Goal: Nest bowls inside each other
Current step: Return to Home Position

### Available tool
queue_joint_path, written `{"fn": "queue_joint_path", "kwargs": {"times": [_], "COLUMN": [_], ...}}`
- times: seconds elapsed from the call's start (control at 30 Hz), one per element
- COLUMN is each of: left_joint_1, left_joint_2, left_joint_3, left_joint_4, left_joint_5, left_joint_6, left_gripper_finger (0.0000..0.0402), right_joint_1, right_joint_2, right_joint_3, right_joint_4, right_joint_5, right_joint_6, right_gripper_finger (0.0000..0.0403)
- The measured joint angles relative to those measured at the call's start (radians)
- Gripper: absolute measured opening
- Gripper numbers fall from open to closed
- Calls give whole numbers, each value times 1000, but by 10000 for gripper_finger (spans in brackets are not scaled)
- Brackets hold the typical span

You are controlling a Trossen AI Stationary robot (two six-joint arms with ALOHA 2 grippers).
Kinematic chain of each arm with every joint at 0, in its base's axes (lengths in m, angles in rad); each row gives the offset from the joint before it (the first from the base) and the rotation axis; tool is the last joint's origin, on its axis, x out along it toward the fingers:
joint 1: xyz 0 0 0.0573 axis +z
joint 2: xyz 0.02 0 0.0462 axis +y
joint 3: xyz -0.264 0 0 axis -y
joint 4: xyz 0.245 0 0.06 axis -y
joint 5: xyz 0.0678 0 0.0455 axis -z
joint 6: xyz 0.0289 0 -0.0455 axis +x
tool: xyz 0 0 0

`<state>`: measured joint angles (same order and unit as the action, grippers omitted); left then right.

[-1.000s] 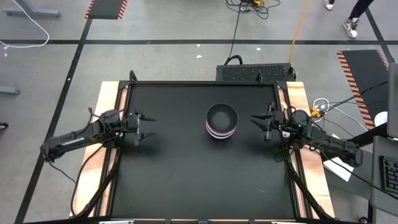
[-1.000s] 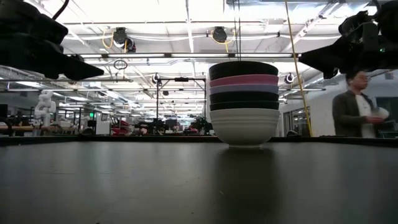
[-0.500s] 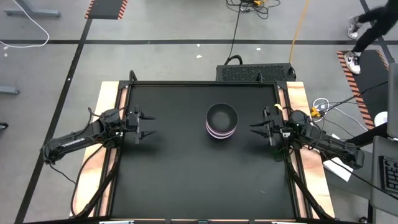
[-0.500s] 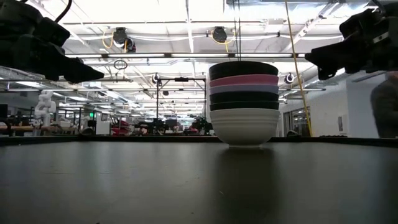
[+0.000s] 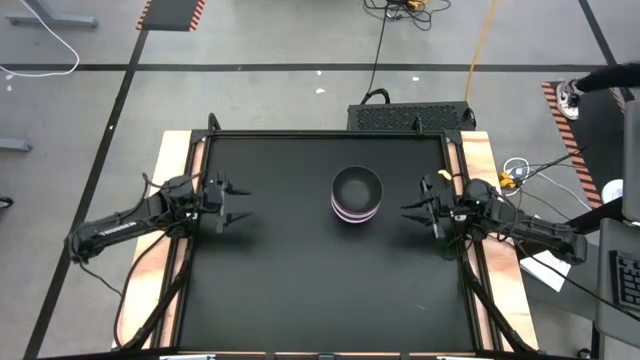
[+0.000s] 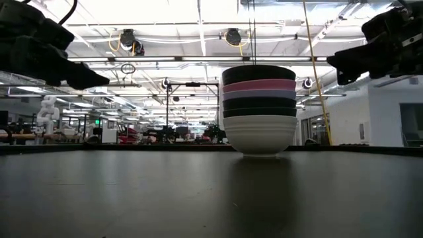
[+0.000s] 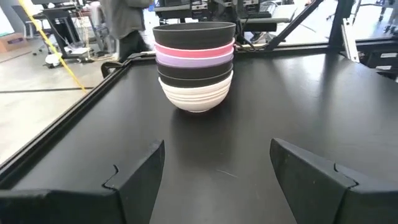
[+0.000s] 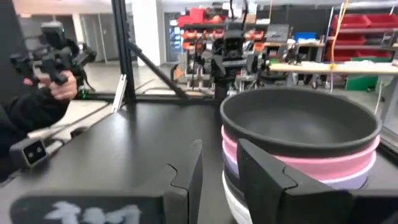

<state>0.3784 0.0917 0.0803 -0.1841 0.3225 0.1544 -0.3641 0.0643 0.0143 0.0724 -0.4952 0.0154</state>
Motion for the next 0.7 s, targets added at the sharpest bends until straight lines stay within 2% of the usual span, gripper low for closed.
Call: {"fn": "queue_joint_path", "kwargs": {"times": [0.1,0.27,0.4,0.5,0.6,0.7], "left_joint_1": [-16,-49,-71,-85,-95,-100], "left_joint_2": [0,21,77,138,187,204], "left_joint_3": [0,-11,-37,-71,-71,-71], "left_joint_4": [2,58,153,254,272,308], "left_joint_5": [23,141,143,138,89,79], "left_joint_6": [15,18,-7,-20,-32,-33], "left_gripper_finger": [294,294,294,294,294,294], "right_joint_1": [25,54,86,122,158,184], "right_joint_2": [14,36,48,52,53,53], "right_joint_3": [0,0,0,0,0,0], "right_joint_4": [0,14,16,14,16,29], "right_joint_5": [47,54,58,121,181,189], "right_joint_6": [-24,-6,15,20,7,5], "right_gripper_finger": [89,89,89,89,89,89]}}
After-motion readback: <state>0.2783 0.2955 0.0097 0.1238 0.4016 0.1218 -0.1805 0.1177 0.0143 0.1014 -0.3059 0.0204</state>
